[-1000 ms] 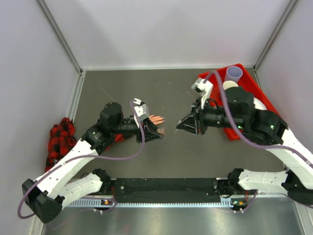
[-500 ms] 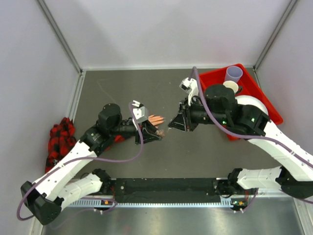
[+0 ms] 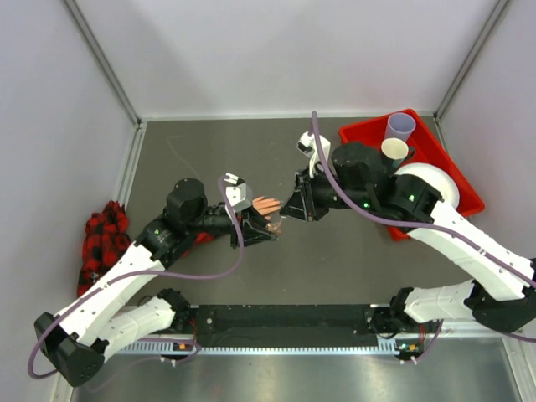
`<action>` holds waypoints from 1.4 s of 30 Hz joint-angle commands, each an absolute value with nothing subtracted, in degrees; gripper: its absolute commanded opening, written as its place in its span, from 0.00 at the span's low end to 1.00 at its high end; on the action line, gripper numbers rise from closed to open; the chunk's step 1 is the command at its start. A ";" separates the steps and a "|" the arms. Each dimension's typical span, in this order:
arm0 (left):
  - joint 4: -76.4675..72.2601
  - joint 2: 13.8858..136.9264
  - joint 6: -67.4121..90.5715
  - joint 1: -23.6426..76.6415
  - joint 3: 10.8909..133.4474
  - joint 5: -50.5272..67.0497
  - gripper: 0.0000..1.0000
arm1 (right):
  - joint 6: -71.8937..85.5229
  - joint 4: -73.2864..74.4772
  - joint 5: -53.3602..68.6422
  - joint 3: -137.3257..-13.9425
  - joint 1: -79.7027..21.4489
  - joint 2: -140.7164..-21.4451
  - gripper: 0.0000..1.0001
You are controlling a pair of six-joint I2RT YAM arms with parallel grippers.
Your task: Paint the nails
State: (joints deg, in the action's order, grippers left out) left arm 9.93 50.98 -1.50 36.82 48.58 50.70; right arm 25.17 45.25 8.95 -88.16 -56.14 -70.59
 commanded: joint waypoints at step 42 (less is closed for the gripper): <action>6.77 51.07 -2.20 37.00 48.69 50.45 0.00 | 26.54 40.78 9.85 -89.91 -56.87 -69.08 0.00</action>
